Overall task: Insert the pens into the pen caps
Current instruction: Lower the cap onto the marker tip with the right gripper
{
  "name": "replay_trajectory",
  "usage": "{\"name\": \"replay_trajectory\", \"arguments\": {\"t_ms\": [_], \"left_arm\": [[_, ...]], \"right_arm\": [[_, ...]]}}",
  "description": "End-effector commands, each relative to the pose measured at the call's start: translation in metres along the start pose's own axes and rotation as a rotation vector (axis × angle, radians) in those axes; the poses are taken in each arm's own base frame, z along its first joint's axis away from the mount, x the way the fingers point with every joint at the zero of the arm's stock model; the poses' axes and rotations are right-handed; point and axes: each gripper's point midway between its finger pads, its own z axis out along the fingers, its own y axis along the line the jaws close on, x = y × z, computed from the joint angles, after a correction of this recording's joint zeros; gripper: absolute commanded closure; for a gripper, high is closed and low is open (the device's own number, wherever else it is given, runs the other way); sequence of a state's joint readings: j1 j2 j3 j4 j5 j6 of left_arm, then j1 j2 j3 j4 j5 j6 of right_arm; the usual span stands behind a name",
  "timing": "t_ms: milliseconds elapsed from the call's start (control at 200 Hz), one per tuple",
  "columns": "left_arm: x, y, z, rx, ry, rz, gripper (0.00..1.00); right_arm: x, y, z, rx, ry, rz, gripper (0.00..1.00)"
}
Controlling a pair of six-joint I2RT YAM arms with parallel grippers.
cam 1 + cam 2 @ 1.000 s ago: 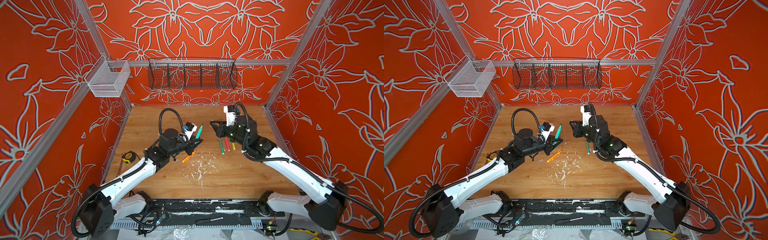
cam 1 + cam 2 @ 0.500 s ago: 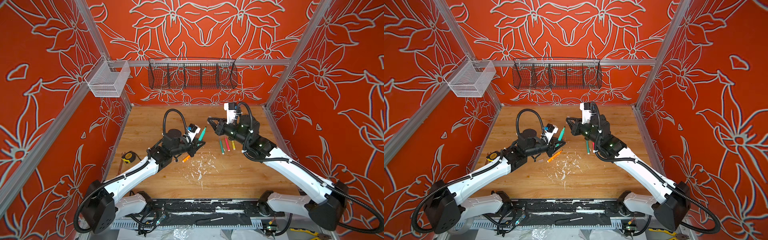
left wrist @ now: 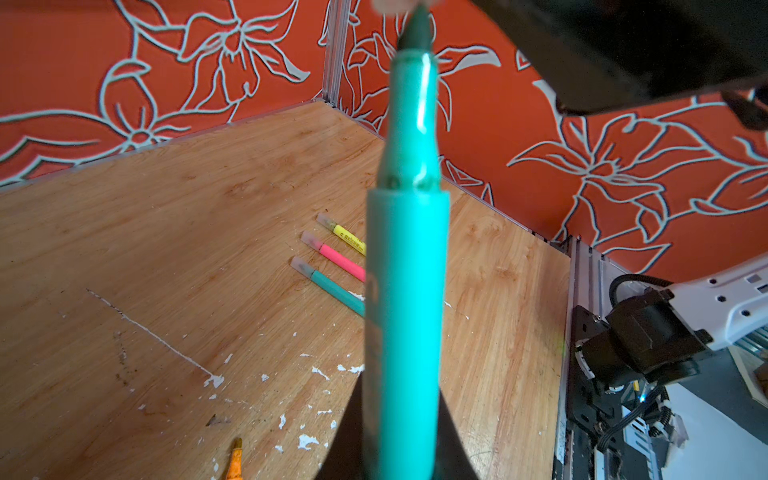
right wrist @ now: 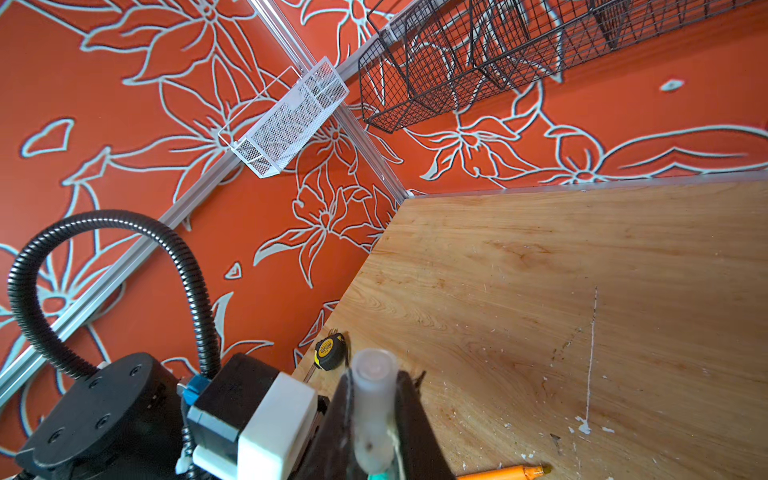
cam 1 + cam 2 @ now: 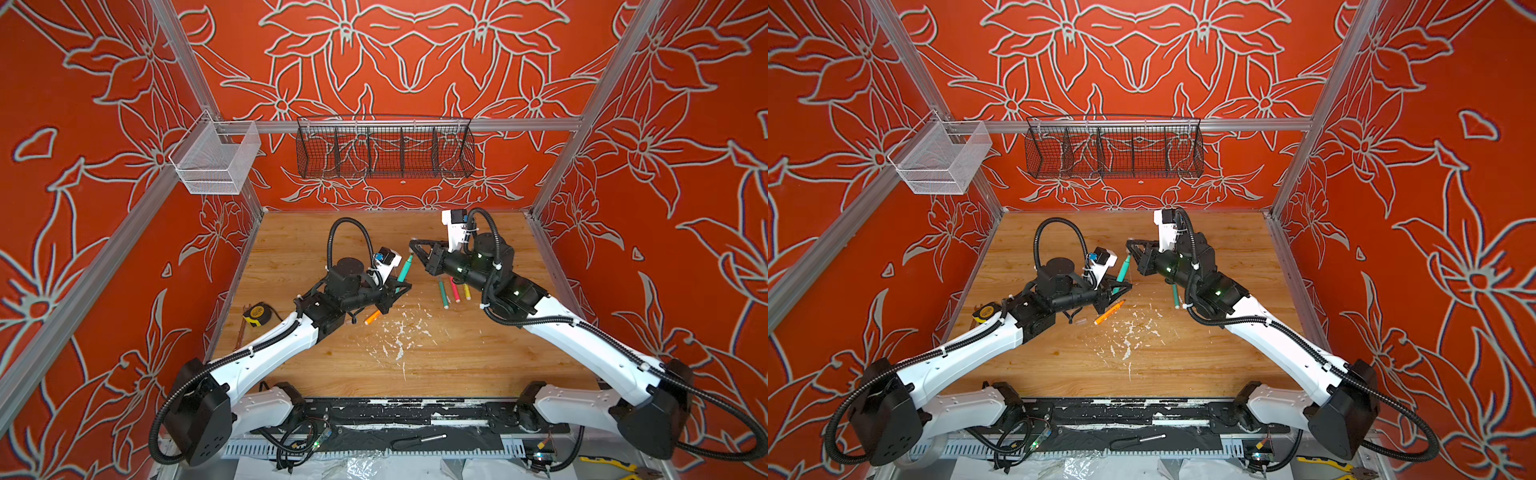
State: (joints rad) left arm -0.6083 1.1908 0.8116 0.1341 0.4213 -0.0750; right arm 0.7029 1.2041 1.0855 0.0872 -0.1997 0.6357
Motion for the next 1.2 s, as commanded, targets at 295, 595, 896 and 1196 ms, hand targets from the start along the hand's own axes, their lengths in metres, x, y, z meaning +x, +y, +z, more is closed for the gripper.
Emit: {"name": "replay_trajectory", "arguments": {"t_ms": [295, 595, 896, 1196], "left_arm": [[-0.019, -0.007, -0.003, 0.016, -0.046, 0.016, 1.00], [-0.021, -0.006, -0.003, 0.008, -0.052, 0.016, 1.00], [-0.025, 0.011, -0.001, -0.081, -0.087, -0.031, 1.00], [-0.026, 0.015, 0.001, -0.099, -0.083, -0.022, 1.00]], "right_arm": [[0.005, -0.001, -0.001, 0.010, 0.000, -0.008, 0.91], [0.013, -0.005, -0.001, 0.009, 0.018, -0.005, 0.91], [0.019, 0.005, -0.002, -0.050, 0.003, 0.032, 0.84], [0.028, 0.010, 0.001, -0.073, 0.017, 0.045, 0.78]]}}
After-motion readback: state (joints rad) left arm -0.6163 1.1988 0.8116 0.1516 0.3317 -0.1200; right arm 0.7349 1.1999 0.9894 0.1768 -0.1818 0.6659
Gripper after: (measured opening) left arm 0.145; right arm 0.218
